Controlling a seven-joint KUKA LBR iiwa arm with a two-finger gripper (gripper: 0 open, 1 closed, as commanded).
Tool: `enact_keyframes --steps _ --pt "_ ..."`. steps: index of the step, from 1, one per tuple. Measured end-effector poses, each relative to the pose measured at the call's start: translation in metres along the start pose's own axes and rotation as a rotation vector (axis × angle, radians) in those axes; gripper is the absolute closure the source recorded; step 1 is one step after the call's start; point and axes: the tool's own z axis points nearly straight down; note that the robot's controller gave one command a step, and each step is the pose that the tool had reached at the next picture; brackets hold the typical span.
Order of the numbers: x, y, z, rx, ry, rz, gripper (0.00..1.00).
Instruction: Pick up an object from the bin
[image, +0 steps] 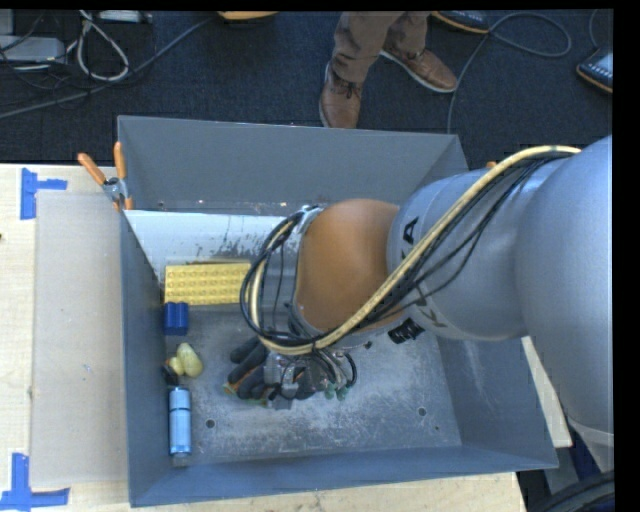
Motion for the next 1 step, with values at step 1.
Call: enact_keyframes --steps 1 --pt "0.0124 0.0043 -0.0377 0.001 0.004 -0.022 1.0"
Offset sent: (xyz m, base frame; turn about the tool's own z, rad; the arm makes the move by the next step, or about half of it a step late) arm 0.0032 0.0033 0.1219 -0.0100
